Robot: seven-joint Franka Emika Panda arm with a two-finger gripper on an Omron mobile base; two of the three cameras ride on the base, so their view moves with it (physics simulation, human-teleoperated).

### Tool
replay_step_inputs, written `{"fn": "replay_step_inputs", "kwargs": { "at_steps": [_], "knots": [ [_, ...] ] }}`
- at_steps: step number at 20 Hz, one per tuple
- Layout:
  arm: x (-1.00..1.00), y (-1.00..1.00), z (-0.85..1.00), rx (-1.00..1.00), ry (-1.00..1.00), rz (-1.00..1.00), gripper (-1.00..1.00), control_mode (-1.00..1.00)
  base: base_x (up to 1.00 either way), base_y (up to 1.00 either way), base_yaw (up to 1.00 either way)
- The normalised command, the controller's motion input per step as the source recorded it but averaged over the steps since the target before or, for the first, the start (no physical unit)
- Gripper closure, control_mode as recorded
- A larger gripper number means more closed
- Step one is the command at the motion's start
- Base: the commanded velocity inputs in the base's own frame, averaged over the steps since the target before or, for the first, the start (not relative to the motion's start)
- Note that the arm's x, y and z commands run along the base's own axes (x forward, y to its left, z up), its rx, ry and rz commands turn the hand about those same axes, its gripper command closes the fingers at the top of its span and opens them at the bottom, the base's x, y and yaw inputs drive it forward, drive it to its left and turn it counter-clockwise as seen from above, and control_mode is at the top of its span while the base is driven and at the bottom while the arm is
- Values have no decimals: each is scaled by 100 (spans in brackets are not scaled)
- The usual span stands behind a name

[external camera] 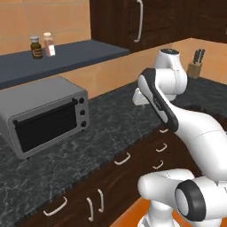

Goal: Take a straw from the drawer in front and place it inside the glass cup on the dining counter.

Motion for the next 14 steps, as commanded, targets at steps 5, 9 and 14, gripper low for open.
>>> {"fn": "replay_step_inputs", "kwargs": {
  "at_steps": [5, 9, 14],
  "knots": [
    [0, 0, 0, 0, 0, 0, -100, 100, -10, 68, -38],
    [0, 0, 0, 0, 0, 0, -100, 100, 18, 57, -42],
    [0, 0, 0, 0, 0, 0, -100, 100, 3, 75, -32]
  ]
}}
